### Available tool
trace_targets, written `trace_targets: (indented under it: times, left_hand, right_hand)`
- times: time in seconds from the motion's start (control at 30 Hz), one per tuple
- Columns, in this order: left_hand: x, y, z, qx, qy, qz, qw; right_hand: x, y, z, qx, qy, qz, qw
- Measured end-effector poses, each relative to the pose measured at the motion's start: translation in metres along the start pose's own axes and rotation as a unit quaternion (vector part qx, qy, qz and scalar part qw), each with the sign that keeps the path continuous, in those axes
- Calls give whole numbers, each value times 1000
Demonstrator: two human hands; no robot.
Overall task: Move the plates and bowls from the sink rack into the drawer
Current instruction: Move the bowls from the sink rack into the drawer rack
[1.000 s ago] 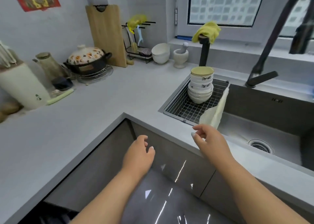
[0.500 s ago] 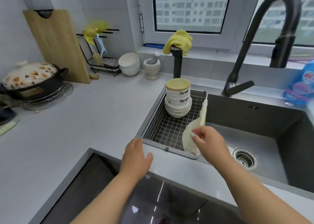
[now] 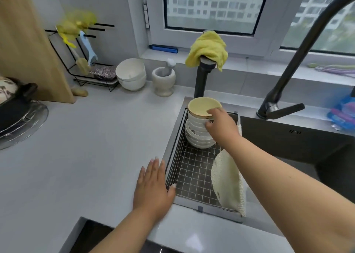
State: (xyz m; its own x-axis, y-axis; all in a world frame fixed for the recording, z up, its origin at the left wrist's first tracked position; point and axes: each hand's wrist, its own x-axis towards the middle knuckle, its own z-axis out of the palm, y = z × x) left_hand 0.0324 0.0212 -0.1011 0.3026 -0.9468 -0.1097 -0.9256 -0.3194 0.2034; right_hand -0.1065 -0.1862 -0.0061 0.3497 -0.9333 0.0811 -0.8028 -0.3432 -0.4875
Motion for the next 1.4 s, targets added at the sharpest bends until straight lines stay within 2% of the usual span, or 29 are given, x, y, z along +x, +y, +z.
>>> trace_targets:
  times: [0.17, 0.4, 0.7, 0.97, 1.07, 1.13, 1.2, 1.3, 1.37, 1.4]
  left_hand:
    - [-1, -3, -4, -4, 1, 9, 1000]
    - [-1, -2, -6, -14, -5, 8, 1000]
    - [-1, -2, -5, -3, -13, 7, 1000]
    - [-3, -3, -4, -3, -19, 3, 1000]
    - [-3, -6, -3, -22, -31, -8, 999]
    - [-3, -5, -7, -82, -36, -33, 995]
    - [-7, 1, -20, -216, -30, -79, 973]
    - [-32, 21, -46, -450, -7, -167, 877]
    - [-56, 34, -61, -525, 24, -203, 826]
    - [-69, 39, -67, -572, 25, -224, 788]
  right_hand:
    - [22, -1, 7, -114, -41, 6, 993]
    - [40, -9, -1, -141, -62, 8, 988]
    - [26, -10, 1, -58, 94, -52, 993]
    - [-39, -14, -11, 54, 272, -78, 957]
    - [-78, -13, -14, 76, 293, -90, 949]
    - [-103, -12, -16, 93, 281, -103, 950]
    - [-127, -12, -16, 117, 258, -116, 952]
    - [-160, -12, -13, 141, 208, -160, 955]
    - [-181, -12, -10, 155, 178, -201, 951]
    - [-191, -12, -9, 160, 163, -219, 949]
